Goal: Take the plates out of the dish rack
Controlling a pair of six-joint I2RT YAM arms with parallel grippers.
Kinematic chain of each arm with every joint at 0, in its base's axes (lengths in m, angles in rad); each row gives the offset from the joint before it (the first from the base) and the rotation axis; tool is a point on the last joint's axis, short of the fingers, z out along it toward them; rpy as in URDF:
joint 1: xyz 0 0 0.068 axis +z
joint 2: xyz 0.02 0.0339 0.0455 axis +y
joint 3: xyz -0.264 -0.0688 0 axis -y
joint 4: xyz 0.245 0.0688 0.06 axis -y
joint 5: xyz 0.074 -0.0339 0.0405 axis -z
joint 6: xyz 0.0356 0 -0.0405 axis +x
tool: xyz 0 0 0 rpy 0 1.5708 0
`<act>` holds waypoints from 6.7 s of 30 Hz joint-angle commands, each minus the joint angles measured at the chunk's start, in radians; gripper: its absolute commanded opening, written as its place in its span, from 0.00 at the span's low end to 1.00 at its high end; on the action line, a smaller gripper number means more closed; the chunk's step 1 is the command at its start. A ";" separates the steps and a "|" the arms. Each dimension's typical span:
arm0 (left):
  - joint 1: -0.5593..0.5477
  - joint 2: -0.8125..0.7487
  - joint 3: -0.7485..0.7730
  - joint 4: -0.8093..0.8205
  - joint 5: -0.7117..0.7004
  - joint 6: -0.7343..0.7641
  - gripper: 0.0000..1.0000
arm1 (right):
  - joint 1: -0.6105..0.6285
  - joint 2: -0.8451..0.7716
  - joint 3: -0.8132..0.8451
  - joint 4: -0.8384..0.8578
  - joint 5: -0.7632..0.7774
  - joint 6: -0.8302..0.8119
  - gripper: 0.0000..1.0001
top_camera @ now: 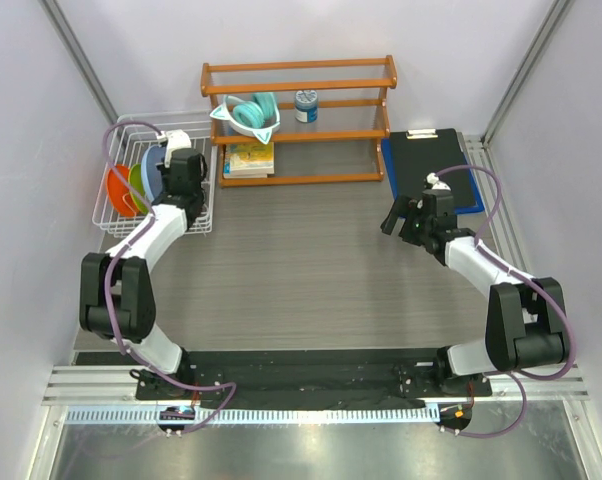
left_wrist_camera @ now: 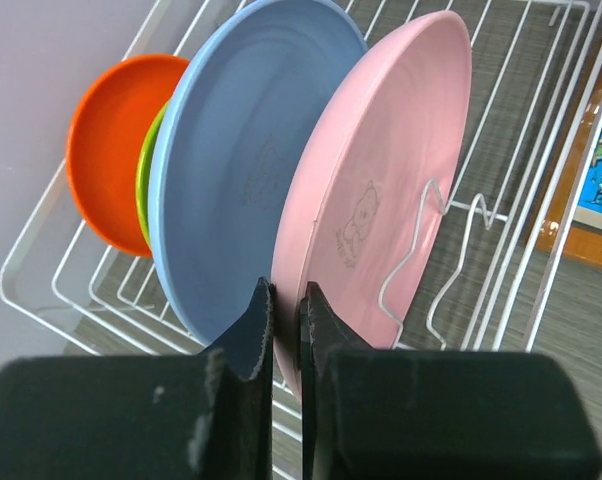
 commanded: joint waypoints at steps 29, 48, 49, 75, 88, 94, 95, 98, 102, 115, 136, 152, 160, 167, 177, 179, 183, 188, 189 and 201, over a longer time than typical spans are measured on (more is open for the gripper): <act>-0.319 -0.415 0.124 -0.348 -0.262 -0.048 0.00 | 0.007 -0.233 -0.003 -0.036 -0.190 0.042 1.00; -0.357 -0.403 -0.101 -0.253 0.491 -0.463 0.00 | 0.295 -0.196 -0.008 0.218 -0.256 0.159 0.99; -0.359 -0.400 -0.113 -0.244 0.511 -0.478 0.00 | 0.300 -0.178 -0.006 0.224 -0.261 0.159 0.99; -0.397 -0.431 -0.238 -0.245 0.400 -0.511 0.82 | 0.327 -0.089 -0.005 0.097 -0.043 0.153 0.01; -0.397 -0.538 -0.181 -0.319 -0.096 -0.310 1.00 | 0.245 0.032 -0.016 -0.019 -0.018 0.180 0.01; -0.370 -0.506 -0.167 -0.261 -0.242 -0.197 0.99 | 0.182 0.070 -0.020 -0.050 -0.011 0.171 0.07; -0.362 -0.498 -0.166 -0.247 -0.248 -0.190 0.99 | 0.178 0.077 -0.020 -0.053 -0.008 0.168 0.17; -0.311 -0.457 -0.155 -0.227 -0.237 -0.174 0.99 | 0.171 0.103 -0.003 -0.091 0.023 0.153 0.32; -0.216 -0.405 -0.133 -0.233 -0.197 -0.182 0.99 | 0.166 0.141 0.027 -0.150 0.038 0.133 0.61; 0.000 -0.170 -0.011 -0.118 -0.177 -0.168 1.00 | 0.166 -0.020 0.050 -0.211 0.222 0.079 0.70; 0.118 0.089 0.143 -0.135 -0.099 -0.176 0.54 | 0.165 0.086 0.116 -0.210 0.190 0.058 0.70; 0.091 -0.009 0.077 -0.102 -0.243 -0.138 0.00 | 0.165 0.117 0.096 -0.188 0.169 0.055 0.70; -0.038 -0.006 0.040 0.024 -0.463 0.027 0.00 | 0.163 0.094 0.084 -0.185 0.173 0.053 0.71; -0.112 -0.015 0.022 0.057 -0.588 0.079 0.00 | 0.163 0.029 0.075 -0.200 0.186 0.047 0.71; -0.127 -0.099 -0.004 0.021 -0.616 0.088 0.00 | 0.165 -0.047 0.058 -0.225 0.179 0.056 0.71; -0.127 -0.136 -0.003 0.000 -0.613 0.088 0.00 | 0.163 -0.058 0.055 -0.228 0.178 0.056 0.71; -0.130 -0.208 0.005 -0.086 -0.556 0.050 0.00 | 0.165 -0.081 0.058 -0.240 0.176 0.056 0.72; -0.159 -0.288 0.041 -0.284 -0.530 -0.071 0.00 | 0.165 -0.106 0.070 -0.251 0.138 0.052 0.71; -0.167 -0.300 0.054 -0.367 -0.495 -0.104 0.00 | 0.165 -0.112 0.072 -0.251 0.121 0.051 0.72; -0.190 -0.468 -0.110 -0.361 0.509 -0.476 0.00 | 0.201 -0.259 0.031 -0.014 -0.281 0.122 0.75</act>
